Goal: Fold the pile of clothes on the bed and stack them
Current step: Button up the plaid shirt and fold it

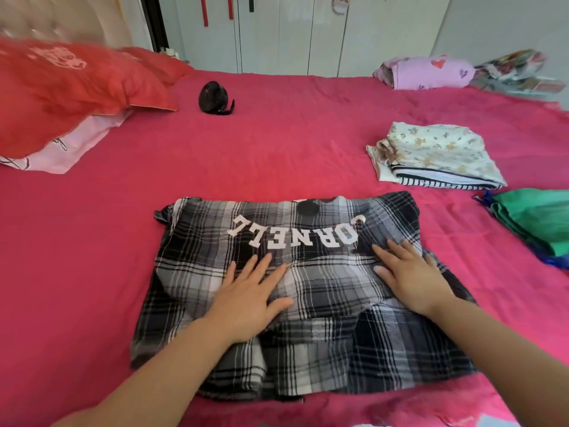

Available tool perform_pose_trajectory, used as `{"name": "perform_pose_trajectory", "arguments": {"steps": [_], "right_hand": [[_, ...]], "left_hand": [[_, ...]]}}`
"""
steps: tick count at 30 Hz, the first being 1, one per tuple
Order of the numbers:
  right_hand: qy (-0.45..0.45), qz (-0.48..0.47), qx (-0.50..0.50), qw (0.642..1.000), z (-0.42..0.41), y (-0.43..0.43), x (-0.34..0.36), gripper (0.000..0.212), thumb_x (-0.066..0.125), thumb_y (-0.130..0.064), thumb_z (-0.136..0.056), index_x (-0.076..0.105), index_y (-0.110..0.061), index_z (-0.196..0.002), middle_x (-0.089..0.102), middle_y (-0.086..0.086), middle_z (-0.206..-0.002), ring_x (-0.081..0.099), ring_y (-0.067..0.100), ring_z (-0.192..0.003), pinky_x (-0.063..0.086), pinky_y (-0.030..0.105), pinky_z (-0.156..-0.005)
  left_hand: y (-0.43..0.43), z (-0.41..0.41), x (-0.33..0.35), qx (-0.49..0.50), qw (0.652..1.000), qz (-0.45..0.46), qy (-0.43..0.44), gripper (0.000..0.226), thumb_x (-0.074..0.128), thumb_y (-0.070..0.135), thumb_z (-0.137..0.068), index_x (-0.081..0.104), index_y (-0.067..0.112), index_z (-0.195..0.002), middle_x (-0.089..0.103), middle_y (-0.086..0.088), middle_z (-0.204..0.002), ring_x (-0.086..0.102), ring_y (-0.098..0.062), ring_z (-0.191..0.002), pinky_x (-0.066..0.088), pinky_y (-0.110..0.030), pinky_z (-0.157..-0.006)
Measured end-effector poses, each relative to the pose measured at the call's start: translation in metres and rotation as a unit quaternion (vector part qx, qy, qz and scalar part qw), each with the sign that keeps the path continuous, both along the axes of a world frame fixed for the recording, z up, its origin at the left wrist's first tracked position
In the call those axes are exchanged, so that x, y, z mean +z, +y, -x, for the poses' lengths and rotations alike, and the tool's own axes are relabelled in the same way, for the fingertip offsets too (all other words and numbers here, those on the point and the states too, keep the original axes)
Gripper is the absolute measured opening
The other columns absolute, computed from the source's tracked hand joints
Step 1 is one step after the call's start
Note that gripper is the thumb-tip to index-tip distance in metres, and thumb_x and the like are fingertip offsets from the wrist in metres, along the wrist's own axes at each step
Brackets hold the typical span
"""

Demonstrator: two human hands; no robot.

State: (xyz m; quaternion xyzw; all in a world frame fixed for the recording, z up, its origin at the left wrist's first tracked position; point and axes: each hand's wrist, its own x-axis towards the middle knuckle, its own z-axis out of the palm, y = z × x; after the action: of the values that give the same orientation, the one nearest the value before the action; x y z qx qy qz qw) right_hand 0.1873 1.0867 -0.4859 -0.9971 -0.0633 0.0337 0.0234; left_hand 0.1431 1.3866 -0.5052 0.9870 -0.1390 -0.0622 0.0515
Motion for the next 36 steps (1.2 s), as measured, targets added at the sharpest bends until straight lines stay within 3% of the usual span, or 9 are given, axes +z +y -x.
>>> {"name": "perform_pose_trajectory", "arguments": {"steps": [2, 6, 11, 13, 16, 20, 27, 31, 36], "right_hand": [[-0.065, -0.017, 0.001, 0.998, 0.008, 0.002, 0.011, 0.053, 0.036, -0.047, -0.095, 0.023, -0.035, -0.145, 0.022, 0.0, -0.155, 0.014, 0.023, -0.144, 0.017, 0.049, -0.114], [-0.088, -0.073, -0.066, 0.991, 0.032, -0.007, 0.023, 0.058, 0.05, -0.041, -0.091, 0.03, -0.031, -0.143, 0.033, 0.006, -0.149, 0.027, 0.028, -0.138, 0.029, 0.047, -0.11], [-0.022, -0.153, -0.175, 0.972, 0.06, -0.036, 0.024, 0.065, 0.055, -0.04, -0.088, 0.028, -0.022, -0.144, 0.042, 0.015, -0.139, 0.041, 0.034, -0.127, 0.038, 0.044, -0.103], [-0.007, -0.176, -0.204, 0.963, 0.065, -0.041, 0.023, 0.069, 0.056, -0.043, -0.088, 0.026, -0.016, -0.144, 0.045, 0.018, -0.134, 0.042, 0.035, -0.124, 0.039, 0.044, -0.101], [0.002, -0.205, -0.234, 0.95, 0.071, -0.048, 0.025, 0.073, 0.056, -0.047, -0.087, 0.026, -0.012, -0.143, 0.047, 0.021, -0.131, 0.042, 0.035, -0.124, 0.039, 0.042, -0.101], [0.008, -0.202, -0.232, 0.951, 0.073, -0.044, 0.029, 0.075, 0.053, -0.051, -0.087, 0.026, -0.011, -0.143, 0.049, 0.019, -0.129, 0.043, 0.035, -0.122, 0.039, 0.04, -0.1], [0.036, -0.196, -0.249, 0.948, 0.072, -0.037, 0.031, 0.079, 0.054, -0.052, -0.086, 0.02, -0.009, -0.144, 0.041, 0.012, -0.136, 0.037, 0.031, -0.127, 0.037, 0.039, -0.102], [0.037, -0.202, -0.257, 0.944, 0.069, -0.038, 0.031, 0.083, 0.054, -0.05, -0.087, 0.011, -0.013, -0.147, 0.037, 0.009, -0.138, 0.035, 0.028, -0.128, 0.04, 0.039, -0.1], [0.071, -0.199, -0.271, 0.939, 0.068, -0.039, 0.027, 0.087, 0.055, -0.051, -0.086, 0.004, -0.016, -0.148, 0.03, 0.006, -0.139, 0.032, 0.027, -0.128, 0.042, 0.041, -0.094]], "left_hand": [[-0.008, 0.0, 0.009, -0.001, 1.0, 0.009, -0.026, 0.069, 0.008, 0.07, -0.085, -0.013, 0.041, -0.144, -0.017, 0.008, -0.154, -0.014, -0.015, -0.143, -0.017, -0.038, -0.109], [-0.038, 0.017, 0.018, -0.056, 0.994, 0.072, -0.064, 0.076, -0.007, 0.075, -0.072, -0.015, 0.045, -0.141, -0.019, 0.015, -0.149, -0.02, -0.008, -0.139, -0.018, -0.035, -0.109], [-0.07, 0.033, 0.007, -0.078, 0.996, -0.029, 0.029, 0.068, 0.015, 0.065, -0.09, -0.011, 0.038, -0.146, -0.021, 0.001, -0.155, -0.027, -0.021, -0.139, -0.016, -0.045, -0.112], [-0.076, 0.026, 0.019, -0.064, 0.996, -0.038, 0.046, 0.071, 0.02, 0.066, -0.089, -0.001, 0.034, -0.148, -0.01, -0.001, -0.157, -0.016, -0.025, -0.143, -0.011, -0.047, -0.113], [-0.101, 0.009, 0.05, -0.078, 0.996, 0.01, -0.039, 0.07, 0.029, 0.065, -0.088, 0.017, 0.03, -0.147, 0.012, 0.003, -0.157, 0.007, -0.019, -0.144, 0.002, -0.042, -0.116], [-0.153, -0.027, 0.081, -0.099, 0.99, 0.088, -0.039, 0.068, 0.038, 0.058, -0.091, 0.019, 0.024, -0.148, 0.02, -0.001, -0.155, 0.019, -0.019, -0.142, 0.019, -0.038, -0.114], [-0.242, -0.088, 0.082, -0.028, 0.991, 0.124, 0.047, 0.083, 0.045, 0.061, -0.087, 0.003, 0.024, -0.15, 0.014, -0.016, -0.155, 0.026, -0.032, -0.139, 0.033, -0.042, -0.108], [-0.275, -0.114, 0.071, 0.041, 0.993, 0.088, 0.069, 0.089, 0.047, 0.067, -0.083, -0.003, 0.033, -0.148, -0.003, -0.02, -0.155, 0.019, -0.042, -0.138, 0.036, -0.049, -0.102], [-0.298, -0.133, 0.041, 0.098, 0.99, -0.018, 0.098, 0.091, 0.051, 0.062, -0.083, -0.004, 0.031, -0.148, -0.006, -0.022, -0.154, 0.008, -0.046, -0.139, 0.034, -0.052, -0.102]]}}
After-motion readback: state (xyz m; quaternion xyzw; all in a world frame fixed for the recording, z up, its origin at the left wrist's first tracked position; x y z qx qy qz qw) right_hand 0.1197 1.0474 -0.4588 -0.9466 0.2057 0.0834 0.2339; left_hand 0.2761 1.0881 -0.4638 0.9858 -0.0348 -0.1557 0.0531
